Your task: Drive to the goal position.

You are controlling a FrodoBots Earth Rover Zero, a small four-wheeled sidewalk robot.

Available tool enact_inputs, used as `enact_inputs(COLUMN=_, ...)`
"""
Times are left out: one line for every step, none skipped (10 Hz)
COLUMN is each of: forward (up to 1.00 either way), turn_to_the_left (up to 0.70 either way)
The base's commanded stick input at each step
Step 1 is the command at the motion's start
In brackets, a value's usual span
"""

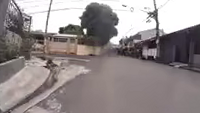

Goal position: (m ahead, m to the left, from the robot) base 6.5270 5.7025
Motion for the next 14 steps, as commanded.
enact_inputs(forward=0.7, turn_to_the_left=0.04)
enact_inputs(forward=0.7, turn_to_the_left=0.0)
enact_inputs(forward=0.7, turn_to_the_left=0.0)
enact_inputs(forward=0.7, turn_to_the_left=0.0)
enact_inputs(forward=0.7, turn_to_the_left=0.0)
enact_inputs(forward=0.7, turn_to_the_left=0.0)
enact_inputs(forward=0.7, turn_to_the_left=0.0)
enact_inputs(forward=0.7, turn_to_the_left=0.0)
enact_inputs(forward=0.7, turn_to_the_left=0.0)
enact_inputs(forward=0.7, turn_to_the_left=0.0)
enact_inputs(forward=0.7, turn_to_the_left=0.0)
enact_inputs(forward=0.7, turn_to_the_left=0.0)
enact_inputs(forward=0.7, turn_to_the_left=0.0)
enact_inputs(forward=0.7, turn_to_the_left=0.01)
